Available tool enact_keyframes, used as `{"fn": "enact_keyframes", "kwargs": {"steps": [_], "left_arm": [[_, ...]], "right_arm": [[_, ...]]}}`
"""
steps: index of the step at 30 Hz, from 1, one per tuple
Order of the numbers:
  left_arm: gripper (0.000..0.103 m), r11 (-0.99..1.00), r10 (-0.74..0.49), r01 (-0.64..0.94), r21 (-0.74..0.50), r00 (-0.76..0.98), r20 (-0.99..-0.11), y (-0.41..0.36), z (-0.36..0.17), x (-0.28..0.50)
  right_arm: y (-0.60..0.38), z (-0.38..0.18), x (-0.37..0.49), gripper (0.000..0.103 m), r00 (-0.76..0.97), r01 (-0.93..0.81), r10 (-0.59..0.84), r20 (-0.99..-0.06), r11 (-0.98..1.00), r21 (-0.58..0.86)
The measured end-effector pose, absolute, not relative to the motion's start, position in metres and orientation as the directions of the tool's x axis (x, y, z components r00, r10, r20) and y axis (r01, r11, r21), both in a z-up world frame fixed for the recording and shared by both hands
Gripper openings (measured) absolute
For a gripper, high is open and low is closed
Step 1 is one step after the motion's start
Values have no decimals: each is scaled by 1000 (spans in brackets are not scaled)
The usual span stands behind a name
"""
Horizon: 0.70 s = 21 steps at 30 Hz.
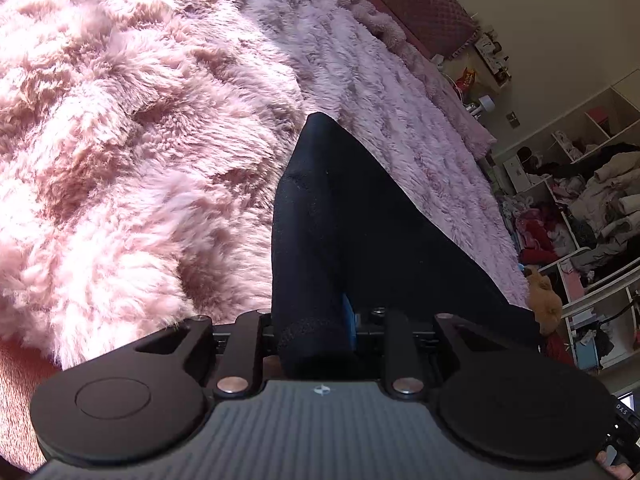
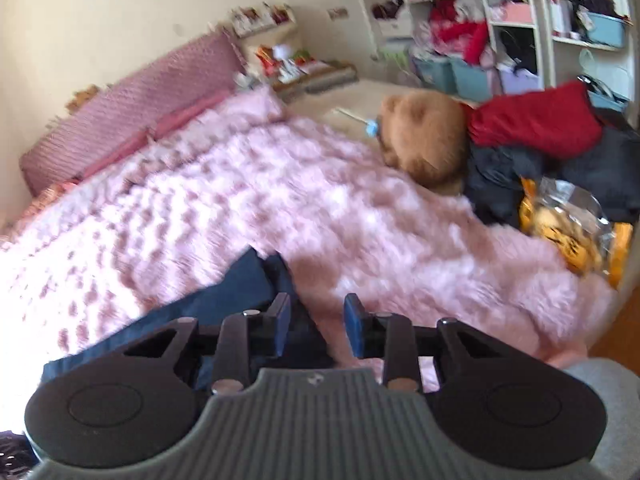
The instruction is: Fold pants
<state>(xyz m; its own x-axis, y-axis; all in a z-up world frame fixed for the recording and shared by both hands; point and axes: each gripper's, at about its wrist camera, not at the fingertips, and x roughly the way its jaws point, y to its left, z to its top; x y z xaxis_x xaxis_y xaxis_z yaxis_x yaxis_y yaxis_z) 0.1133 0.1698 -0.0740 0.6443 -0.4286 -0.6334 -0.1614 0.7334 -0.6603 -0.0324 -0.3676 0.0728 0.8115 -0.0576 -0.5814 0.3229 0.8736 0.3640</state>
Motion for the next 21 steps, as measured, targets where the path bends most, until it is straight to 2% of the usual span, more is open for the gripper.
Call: {"fn": "enact_keyframes", "kwargs": {"steps": [2,3,5,7,10,11,12,16,19,21], "left_arm": [[28,730,-433,-160,-664,643,-632,174,-76,106],[28,730,-434,-159,-664,643,-631,174,-77,106],[28,727,-434,-161,-668,645,-628,175,-77,106],[28,722,-438,-160,-673,648,-623,176,-78,103],[29,721,-446,-153,-676,644,-622,177,-79,103],[30,726,-450,-147,-672,638,-625,177,-79,103],[30,730,-452,-142,-669,635,-627,177,-78,102],[32,731,-452,-145,-666,629,-633,178,-77,101],[32,732,-450,-152,-664,624,-639,178,-75,101],[32,739,-446,-152,-657,620,-646,177,-72,102]], "right_arm": [[-363,79,-33,27,875,180,70,-478,871,456],[-353,79,-24,27,874,141,104,-475,881,452],[-324,75,-2,14,855,86,133,-501,917,390],[-297,65,15,9,825,80,114,-553,946,315],[-282,46,22,8,762,121,67,-645,962,243],[-284,40,21,0,745,135,57,-665,963,233],[-289,34,19,0,735,146,58,-675,959,241],[-310,25,5,0,737,192,51,-674,940,281],[-317,30,4,0,745,278,-74,-663,938,208],[-322,39,1,4,749,329,-143,-647,928,174]]}}
